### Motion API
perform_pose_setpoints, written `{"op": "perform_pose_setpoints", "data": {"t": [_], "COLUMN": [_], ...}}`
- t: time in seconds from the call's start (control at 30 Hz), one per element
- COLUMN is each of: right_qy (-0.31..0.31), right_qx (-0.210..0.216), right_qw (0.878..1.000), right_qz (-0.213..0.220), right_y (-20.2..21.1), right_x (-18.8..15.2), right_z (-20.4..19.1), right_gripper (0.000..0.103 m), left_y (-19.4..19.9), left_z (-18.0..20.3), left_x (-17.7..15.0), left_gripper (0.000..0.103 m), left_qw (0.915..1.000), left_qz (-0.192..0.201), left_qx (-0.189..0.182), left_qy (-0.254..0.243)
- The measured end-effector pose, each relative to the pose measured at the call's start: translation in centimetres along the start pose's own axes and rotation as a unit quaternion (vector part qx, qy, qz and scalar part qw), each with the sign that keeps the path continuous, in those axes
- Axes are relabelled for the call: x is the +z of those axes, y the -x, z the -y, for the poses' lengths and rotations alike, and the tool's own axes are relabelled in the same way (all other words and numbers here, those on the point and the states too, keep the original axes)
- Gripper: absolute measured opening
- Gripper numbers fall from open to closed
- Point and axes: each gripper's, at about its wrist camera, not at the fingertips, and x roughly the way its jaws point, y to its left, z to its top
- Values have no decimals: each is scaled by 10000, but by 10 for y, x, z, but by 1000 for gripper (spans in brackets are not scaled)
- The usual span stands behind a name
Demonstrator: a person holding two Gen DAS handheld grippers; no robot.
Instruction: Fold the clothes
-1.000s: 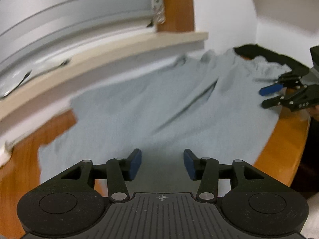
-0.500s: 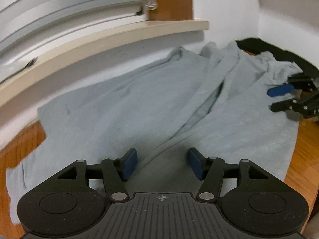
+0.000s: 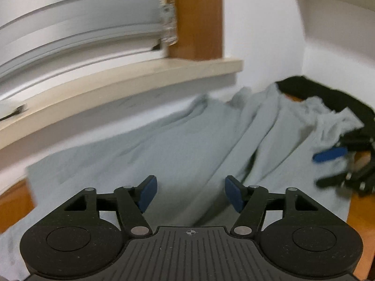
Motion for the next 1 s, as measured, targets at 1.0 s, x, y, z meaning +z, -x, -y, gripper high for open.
{"op": "perform_pose_setpoints", "data": {"t": [1.0], "right_qy": [-214], "right_qx": [-1310], "right_qw": [9908], "right_qz": [276], "right_y": [101], "right_x": [-2], "right_z": [48], "right_gripper": [61], "left_y": [-24], "left_z": [1], "left_x": [0], "left_gripper": [102], "left_qw": [9929], "left_qz": [548], "left_qx": [-972], "left_qy": [413]}}
